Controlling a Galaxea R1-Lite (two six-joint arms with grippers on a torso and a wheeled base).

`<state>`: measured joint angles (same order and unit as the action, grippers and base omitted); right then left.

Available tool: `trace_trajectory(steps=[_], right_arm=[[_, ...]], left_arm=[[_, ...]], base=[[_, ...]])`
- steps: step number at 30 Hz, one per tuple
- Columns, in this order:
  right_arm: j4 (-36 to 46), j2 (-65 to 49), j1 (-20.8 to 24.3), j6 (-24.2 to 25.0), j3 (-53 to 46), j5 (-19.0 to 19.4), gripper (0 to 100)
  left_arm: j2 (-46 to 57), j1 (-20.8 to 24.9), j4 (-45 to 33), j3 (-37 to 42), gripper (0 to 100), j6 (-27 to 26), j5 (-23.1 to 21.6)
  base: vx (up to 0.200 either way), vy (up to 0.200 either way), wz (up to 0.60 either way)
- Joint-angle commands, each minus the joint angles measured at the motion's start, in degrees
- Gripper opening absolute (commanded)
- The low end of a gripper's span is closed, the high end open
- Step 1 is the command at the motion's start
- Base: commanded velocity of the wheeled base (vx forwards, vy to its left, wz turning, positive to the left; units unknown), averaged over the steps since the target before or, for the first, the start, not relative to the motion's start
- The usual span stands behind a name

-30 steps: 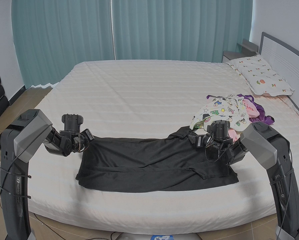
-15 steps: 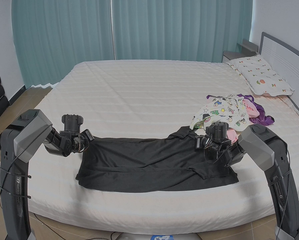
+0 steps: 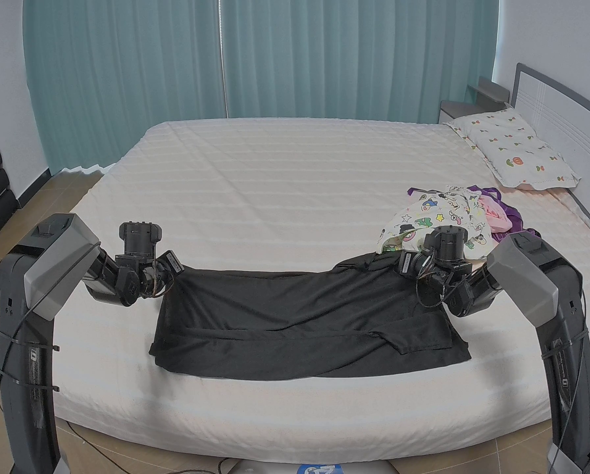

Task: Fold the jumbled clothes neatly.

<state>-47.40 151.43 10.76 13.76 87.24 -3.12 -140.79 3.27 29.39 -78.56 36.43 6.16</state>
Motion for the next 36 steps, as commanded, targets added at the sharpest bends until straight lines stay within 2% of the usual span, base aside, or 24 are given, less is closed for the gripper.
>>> trace_trajectory(steps=[1, 8, 12, 36], right_arm=[[0.11, -1.14, -1.27, 1.53, 0.13, 0.04, 0], [-0.33, -2.28, -1.98, 4.34, 0.48, -0.04, 0], [-2.00, -3.51, -1.98, 7.51, 1.45, -0.31, 0], [-4.63, -4.48, -2.50, 8.65, -1.37, -1.01, 0]], left_arm=[[0.16, -0.45, 1.37, 0.07, 0, 0.14, 0.52], [0.16, -0.72, 1.99, 0.07, 0, 0.05, 1.14], [0.69, -0.81, 3.22, 0.07, 0, 0.31, 1.14], [3.06, -1.86, 4.97, 3.32, 0, -0.04, 0.96]], base=[[0.000, 0.000, 0.00], [0.000, 0.000, 0.00], [0.000, 0.000, 0.00], [0.000, 0.000, 0.00]])
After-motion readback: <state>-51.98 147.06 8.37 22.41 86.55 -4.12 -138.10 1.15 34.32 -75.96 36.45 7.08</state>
